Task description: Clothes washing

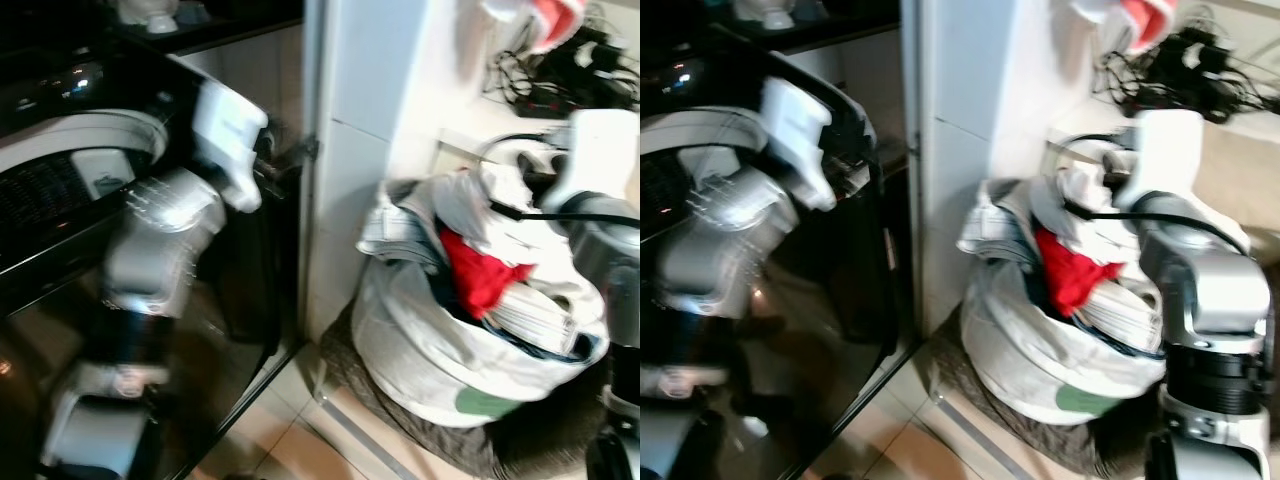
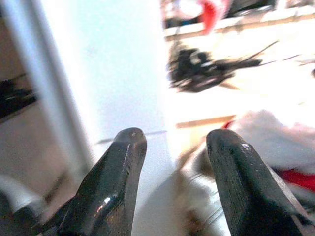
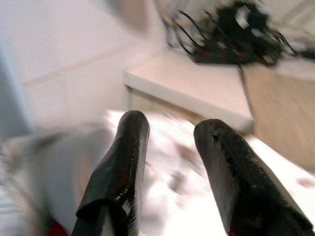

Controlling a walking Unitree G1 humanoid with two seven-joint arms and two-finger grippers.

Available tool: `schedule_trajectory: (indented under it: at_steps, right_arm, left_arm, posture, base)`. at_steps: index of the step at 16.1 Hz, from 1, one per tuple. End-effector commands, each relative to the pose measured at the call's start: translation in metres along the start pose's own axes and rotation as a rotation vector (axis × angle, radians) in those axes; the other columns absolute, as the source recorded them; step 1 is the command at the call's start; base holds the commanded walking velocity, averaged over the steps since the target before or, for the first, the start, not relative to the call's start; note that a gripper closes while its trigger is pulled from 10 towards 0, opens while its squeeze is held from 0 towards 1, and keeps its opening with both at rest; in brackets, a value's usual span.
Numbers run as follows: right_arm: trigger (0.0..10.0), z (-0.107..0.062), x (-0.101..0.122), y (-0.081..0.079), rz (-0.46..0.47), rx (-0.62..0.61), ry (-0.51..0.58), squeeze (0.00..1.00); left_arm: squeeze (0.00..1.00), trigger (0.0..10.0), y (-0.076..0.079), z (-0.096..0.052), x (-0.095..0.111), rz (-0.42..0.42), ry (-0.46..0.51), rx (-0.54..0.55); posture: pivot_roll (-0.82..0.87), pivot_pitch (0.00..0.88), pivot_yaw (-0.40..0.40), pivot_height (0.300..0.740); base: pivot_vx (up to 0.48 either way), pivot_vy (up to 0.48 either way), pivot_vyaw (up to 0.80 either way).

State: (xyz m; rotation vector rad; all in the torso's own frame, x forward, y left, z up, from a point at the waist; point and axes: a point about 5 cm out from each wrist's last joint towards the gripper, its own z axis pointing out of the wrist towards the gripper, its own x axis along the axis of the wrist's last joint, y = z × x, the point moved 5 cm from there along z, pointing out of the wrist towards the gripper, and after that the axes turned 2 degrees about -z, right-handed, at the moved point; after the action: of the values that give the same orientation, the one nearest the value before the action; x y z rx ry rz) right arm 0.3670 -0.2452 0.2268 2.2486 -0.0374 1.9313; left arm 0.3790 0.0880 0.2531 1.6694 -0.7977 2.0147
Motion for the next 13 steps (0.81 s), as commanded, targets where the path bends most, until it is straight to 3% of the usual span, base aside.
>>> schedule_trajectory:
  at_steps: [1,2,4,5,6,9,11,13]
  right_arm:
    - [10.0,0.003,-0.009,0.006,0.005,0.009,-0.033,1.00]
    - [10.0,0.006,-0.018,0.005,0.015,0.043,-0.060,1.00]
    - [10.0,0.010,-0.029,0.002,-0.024,0.087,-0.096,1.00]
    - [10.0,0.013,-0.038,0.001,-0.039,0.103,-0.126,0.31]
    - [10.0,0.016,-0.046,-0.004,-0.017,0.145,-0.144,0.00]
    - [10.0,0.022,-0.065,-0.014,0.020,0.249,-0.196,0.00]
    - [10.0,0.028,-0.076,-0.016,0.021,0.274,-0.221,0.00]
    - [10.0,0.033,-0.082,-0.020,-0.014,0.312,-0.221,0.00]
  left_arm:
    - [0.00,10.0,0.006,0.001,0.010,0.003,0.037,0.014]
    - [0.00,10.0,0.006,0.002,0.006,0.045,0.043,0.080]
    - [0.00,10.0,0.021,0.001,0.001,-0.029,0.055,0.021]
    - [0.00,10.0,0.028,-0.002,-0.010,-0.056,-0.010,0.005]
    - [0.00,10.0,0.035,-0.007,-0.020,-0.101,-0.070,-0.022]
    - [0.00,10.0,0.049,-0.017,-0.031,-0.142,-0.101,-0.056]
    - [0.00,10.0,0.058,-0.020,-0.032,-0.097,-0.100,-0.090]
    - [0.00,10.0,0.065,-0.022,-0.028,-0.102,-0.088,-0.116]
  posture:
    - [-0.06,0.000,0.010,0.740]
    - [-0.07,0.000,0.011,0.740]
    - [-0.06,0.000,0.009,0.740]
    - [-0.06,0.000,0.008,0.740]
    - [-0.06,0.000,0.008,0.740]
    - [-0.05,0.000,-0.001,0.740]
    - [-0.04,0.000,-0.007,0.740]
    - [-0.04,0.000,-0.010,0.740]
  base:
    - [0.000,0.000,0.00]
    - [0.000,0.000,0.00]
    - [0.000,0.000,0.00]
    - [0.000,0.000,0.00]
    - [0.000,0.000,0.00]
    - [0.000,0.000,0.00]
    - [0.000,0.000,0.00]
    - [0.000,0.000,0.00]
